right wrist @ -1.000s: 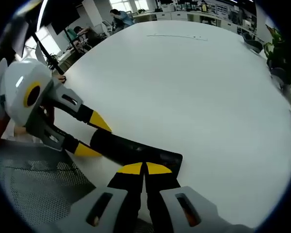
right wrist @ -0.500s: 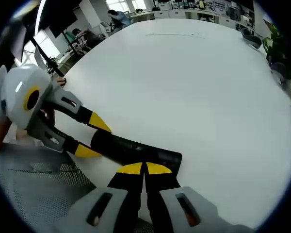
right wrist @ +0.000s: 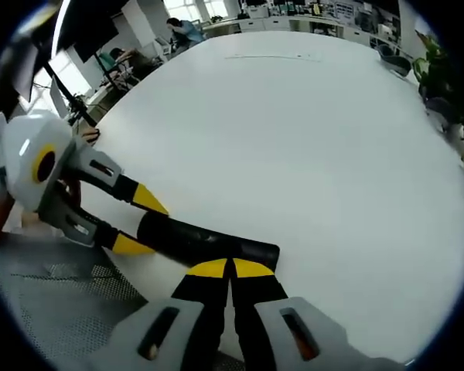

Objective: Press the specified remote control buttons in sequence, fully releasing each button before pressing the next.

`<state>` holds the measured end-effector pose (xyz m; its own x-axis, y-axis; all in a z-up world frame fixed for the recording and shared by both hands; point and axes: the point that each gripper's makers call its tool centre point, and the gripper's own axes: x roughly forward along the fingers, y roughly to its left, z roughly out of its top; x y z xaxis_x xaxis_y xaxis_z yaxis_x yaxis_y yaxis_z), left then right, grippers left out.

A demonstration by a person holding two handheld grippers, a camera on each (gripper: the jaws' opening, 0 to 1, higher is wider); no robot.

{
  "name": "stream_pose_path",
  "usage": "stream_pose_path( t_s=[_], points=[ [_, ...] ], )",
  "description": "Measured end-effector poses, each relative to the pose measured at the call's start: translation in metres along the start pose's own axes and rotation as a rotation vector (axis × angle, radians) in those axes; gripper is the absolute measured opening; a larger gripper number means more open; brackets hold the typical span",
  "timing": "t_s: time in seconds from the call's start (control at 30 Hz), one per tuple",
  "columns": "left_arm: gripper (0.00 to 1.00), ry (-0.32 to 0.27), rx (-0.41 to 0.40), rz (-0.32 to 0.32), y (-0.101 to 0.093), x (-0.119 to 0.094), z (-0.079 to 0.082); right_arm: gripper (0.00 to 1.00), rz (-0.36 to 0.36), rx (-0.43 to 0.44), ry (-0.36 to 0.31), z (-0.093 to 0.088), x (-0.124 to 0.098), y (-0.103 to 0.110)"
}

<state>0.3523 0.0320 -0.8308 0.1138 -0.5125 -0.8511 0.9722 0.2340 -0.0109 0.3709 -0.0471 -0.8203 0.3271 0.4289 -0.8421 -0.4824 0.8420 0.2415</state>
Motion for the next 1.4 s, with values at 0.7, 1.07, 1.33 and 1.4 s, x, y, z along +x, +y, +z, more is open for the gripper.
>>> stream_pose_path(
  t_s=[0.7, 1.07, 1.33, 1.4],
  points=[
    [0.24, 0.006, -0.001, -0.001, 0.0005, 0.0005, 0.0008, 0.00, -0.044, -0.044, -0.013, 0.0057, 0.0038, -0.0029],
    [0.24, 0.008, -0.007, -0.001, 0.0008, 0.0008, 0.0011, 0.00, -0.054, -0.062, -0.016, 0.0057, 0.0031, -0.0027],
    [0.24, 0.016, -0.015, 0.001, 0.0022, 0.0013, 0.0019, 0.00, -0.054, -0.049, -0.024, 0.0054, 0.0029, -0.0024],
    [0.24, 0.017, -0.015, 0.002, 0.0026, 0.0014, 0.0019, 0.00, -0.057, -0.054, -0.024, 0.0054, 0.0030, -0.0024]
  ],
)
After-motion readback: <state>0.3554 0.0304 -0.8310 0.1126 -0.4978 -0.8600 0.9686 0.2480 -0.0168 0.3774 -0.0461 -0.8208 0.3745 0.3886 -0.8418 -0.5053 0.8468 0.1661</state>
